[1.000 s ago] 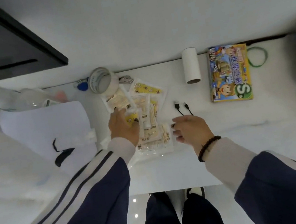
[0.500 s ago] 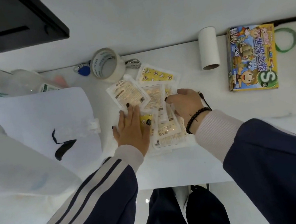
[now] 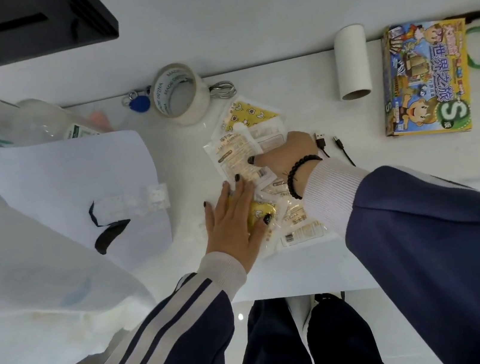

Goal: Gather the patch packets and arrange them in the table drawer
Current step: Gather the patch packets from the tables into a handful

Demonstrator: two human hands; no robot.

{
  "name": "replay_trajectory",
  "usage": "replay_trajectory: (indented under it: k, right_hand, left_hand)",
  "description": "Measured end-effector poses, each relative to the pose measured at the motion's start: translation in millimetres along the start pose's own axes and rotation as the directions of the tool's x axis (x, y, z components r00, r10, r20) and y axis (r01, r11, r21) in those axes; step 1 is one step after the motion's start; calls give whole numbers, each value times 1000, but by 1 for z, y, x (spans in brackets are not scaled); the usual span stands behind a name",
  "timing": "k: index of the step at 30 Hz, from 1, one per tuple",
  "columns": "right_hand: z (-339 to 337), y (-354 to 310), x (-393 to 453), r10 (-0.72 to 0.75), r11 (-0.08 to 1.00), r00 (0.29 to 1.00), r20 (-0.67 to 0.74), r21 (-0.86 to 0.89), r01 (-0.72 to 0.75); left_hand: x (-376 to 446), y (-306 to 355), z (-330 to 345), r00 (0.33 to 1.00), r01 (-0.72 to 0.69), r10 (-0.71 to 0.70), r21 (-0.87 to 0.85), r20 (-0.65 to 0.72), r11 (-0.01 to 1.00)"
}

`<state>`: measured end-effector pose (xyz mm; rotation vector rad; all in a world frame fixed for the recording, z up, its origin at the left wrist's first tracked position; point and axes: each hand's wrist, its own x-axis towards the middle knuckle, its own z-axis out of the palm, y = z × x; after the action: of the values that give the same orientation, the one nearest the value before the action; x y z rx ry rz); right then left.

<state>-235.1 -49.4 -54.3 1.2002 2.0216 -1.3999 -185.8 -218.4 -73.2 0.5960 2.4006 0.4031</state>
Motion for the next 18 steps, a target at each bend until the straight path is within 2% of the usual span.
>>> replay_trajectory:
  k: [3, 5, 6, 8, 10, 13, 18]
  right_hand:
    - [3, 2, -3, -98, 995, 993, -58, -20, 97]
    - [1, 4, -6, -152, 988, 985, -77, 11, 153]
    - [0, 7, -8, -169, 985, 983, -77, 27, 172]
    - [-7, 14, -11, -186, 977, 979, -84, 88, 193]
    - [-16, 22, -17, -191, 958, 975, -118, 196, 211]
    - [-35, 32, -30, -228, 910, 962, -151, 318, 265]
    - [-61, 47, -46, -261, 887, 935, -239, 323, 330]
  left_hand:
    - [-2, -2, 1, 997, 16, -21, -65, -73, 998]
    - [-8, 1, 5, 964, 151, -180, -155, -197, 976]
    - [-12, 3, 6, 921, 258, -309, -223, -235, 940]
    - [-20, 11, 9, 795, 477, -575, -385, -195, 790]
    - [-27, 19, 11, 683, 599, -718, -460, -133, 655]
    - [-30, 23, 14, 629, 608, -774, -577, -69, 545]
    - [-27, 31, 4, 576, 512, -814, -806, 65, 298]
